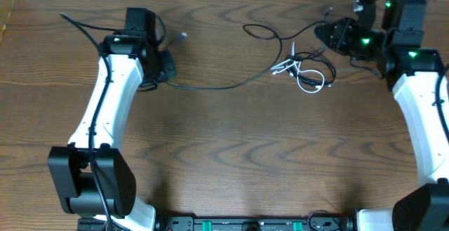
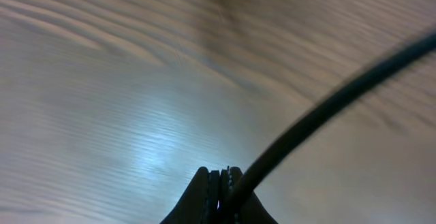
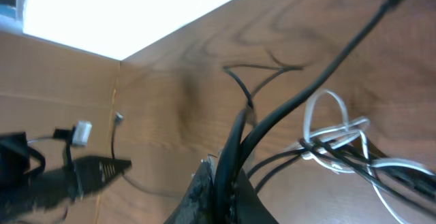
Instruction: Untangle cables
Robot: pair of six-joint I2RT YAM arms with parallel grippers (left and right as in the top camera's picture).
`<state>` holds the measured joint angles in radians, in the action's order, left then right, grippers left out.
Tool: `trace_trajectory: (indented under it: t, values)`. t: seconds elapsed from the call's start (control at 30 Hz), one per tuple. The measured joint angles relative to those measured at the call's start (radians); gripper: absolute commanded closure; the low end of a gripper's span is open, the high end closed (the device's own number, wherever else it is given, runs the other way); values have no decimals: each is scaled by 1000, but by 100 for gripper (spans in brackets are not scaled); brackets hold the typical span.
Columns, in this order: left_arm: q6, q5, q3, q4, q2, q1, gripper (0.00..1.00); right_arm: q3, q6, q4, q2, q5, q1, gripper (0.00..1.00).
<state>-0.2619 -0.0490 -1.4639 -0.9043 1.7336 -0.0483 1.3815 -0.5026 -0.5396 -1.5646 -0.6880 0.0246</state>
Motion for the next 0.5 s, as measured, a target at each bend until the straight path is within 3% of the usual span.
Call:
trace_trajectory:
  t: [0.17, 0.4, 0.47, 0.5]
  values:
    - [-52, 119, 0, 169, 0, 93, 92, 9, 159, -296, 5, 48, 68, 99]
    - [-24, -16, -105, 395, -28, 92, 92, 8, 312, -477, 5, 324, -25, 95]
    - [-22, -84, -146, 455, -84, 92, 93, 8, 340, -480, -8, 363, -65, 84]
    - [-26, -113, -163, 479, -113, 92, 93, 8, 348, -480, -17, 371, -78, 66]
